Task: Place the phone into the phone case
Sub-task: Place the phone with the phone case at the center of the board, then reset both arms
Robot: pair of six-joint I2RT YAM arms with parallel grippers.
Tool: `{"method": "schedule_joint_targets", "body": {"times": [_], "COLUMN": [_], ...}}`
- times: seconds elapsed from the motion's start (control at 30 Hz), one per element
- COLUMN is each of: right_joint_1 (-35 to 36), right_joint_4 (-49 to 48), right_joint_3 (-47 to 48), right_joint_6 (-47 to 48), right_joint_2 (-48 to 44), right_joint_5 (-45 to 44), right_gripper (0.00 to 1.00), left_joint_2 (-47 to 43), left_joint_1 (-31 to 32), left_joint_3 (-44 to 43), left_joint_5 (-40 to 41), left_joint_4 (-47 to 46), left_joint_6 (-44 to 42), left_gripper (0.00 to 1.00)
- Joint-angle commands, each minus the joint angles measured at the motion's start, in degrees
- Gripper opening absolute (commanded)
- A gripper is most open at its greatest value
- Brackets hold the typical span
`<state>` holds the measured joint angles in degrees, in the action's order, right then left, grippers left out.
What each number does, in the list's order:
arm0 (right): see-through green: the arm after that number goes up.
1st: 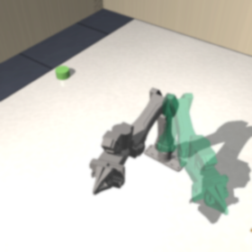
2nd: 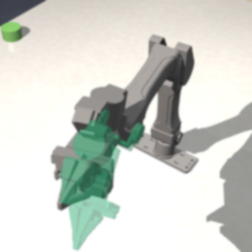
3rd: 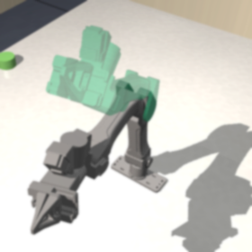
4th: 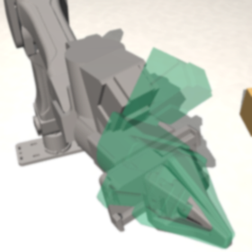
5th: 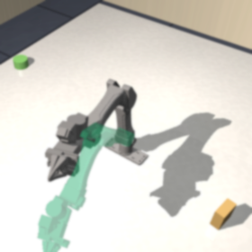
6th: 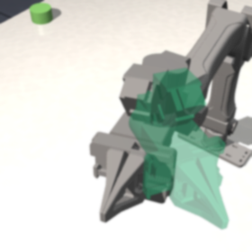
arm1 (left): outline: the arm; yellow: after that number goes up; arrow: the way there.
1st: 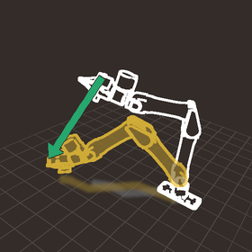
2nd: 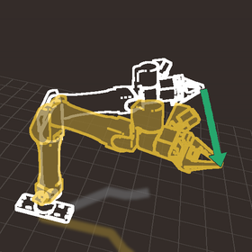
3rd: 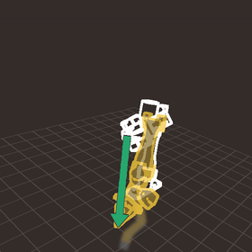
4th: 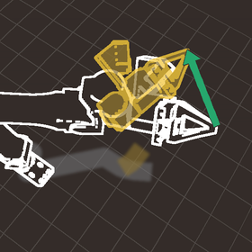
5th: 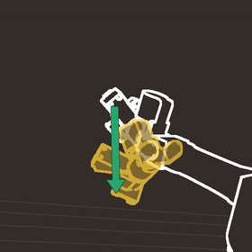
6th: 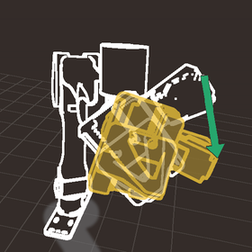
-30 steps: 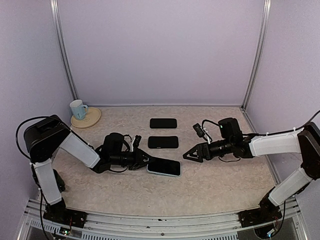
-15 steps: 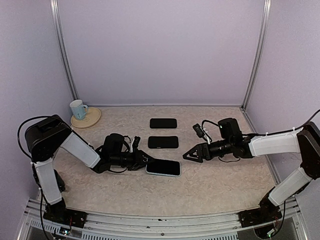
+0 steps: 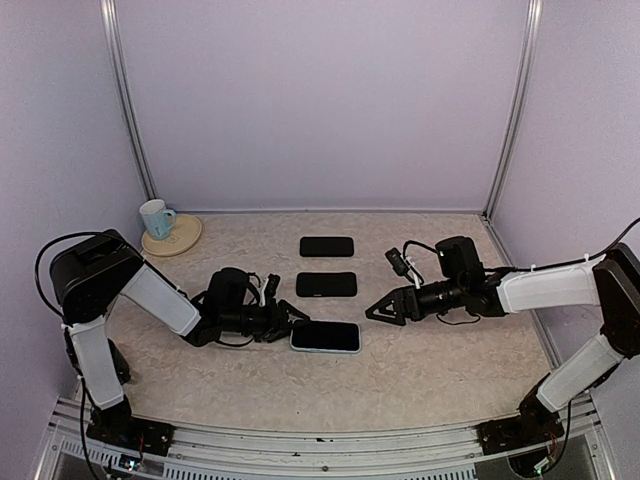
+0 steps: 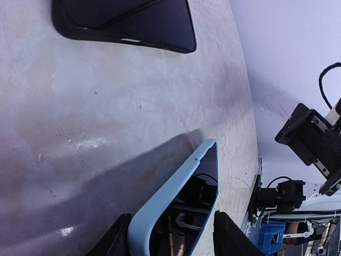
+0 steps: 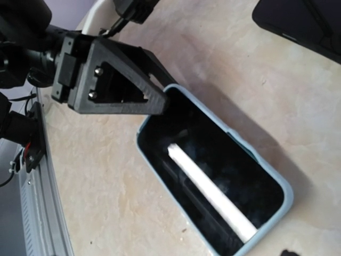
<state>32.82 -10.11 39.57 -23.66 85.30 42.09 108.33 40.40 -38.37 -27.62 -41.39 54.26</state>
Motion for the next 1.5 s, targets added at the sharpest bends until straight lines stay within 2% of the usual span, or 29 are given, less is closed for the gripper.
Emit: {"method": "schedule_joint_targets", "body": {"times": [0.0,0.17,0.57,0.6,0.7,0.73,0.8,0.87,0.9,1.03,1.3,1.47], "right_joint_1": [-0.47,-0.47,-0.46,-0.47,-0.47,-0.47,-0.47,-0.47,-0.49,-0.46,-0.80,-1.09], "right_joint_4": [-1.49,-1.67,-1.68,-1.65,-1.04,-0.72,0.23,1.59,2.33,5.90,13.25,12.43], "right_joint_3": [-0.79,-0.81,-0.99,-0.99,-0.83,-0.81,-0.66,-0.36,-0.18,0.56,1.14,-1.59], "right_joint_6": [-0.45,-0.48,-0.55,-0.48,-0.11,0.13,0.87,1.88,2.57,4.56,7.64,8.43], "right_joint_2": [1.00,1.17,1.19,1.19,1.17,0.99,0.50,-0.04,-0.62,-2.65,-11.71,-20.73], "right_joint_5": [-0.16,-0.10,-0.22,-0.31,-0.88,-1.12,-2.26,-3.87,-5.02,-11.23,-33.48,-46.25], "right_gripper": [0.87,0.87,0.87,0.87,0.87,0.88,0.88,0.95,0.99,1.00,1.00,1.00], "left_joint_2": [-1.43,-3.15,-5.54,-6.07,-8.12,-8.86,-11.07,-13.27,-14.88,-20.43,-32.64,-40.59], "left_joint_1": [-0.59,-0.42,0.47,0.47,0.63,0.72,0.89,0.91,0.91,0.91,1.08,1.16], "left_joint_3": [-1.21,-2.24,-4.00,-3.83,-3.29,-2.95,-2.04,-1.23,-0.86,-0.15,-1.13,-0.07], "left_joint_5": [2.70,5.11,10.23,10.83,12.90,13.72,15.39,16.76,17.33,21.34,37.71,44.87], "left_joint_4": [2.60,6.79,14.54,14.96,16.41,16.76,17.39,17.96,18.19,21.28,32.90,35.59], "left_joint_6": [-1.93,-3.66,-5.69,-5.68,-6.04,-6.22,-7.03,-8.17,-8.91,-13.70,-21.68,-23.01], "left_gripper": [0.54,0.66,0.79,0.84,0.88,0.93,0.98,0.99,0.99,0.99,0.99,0.99]}}
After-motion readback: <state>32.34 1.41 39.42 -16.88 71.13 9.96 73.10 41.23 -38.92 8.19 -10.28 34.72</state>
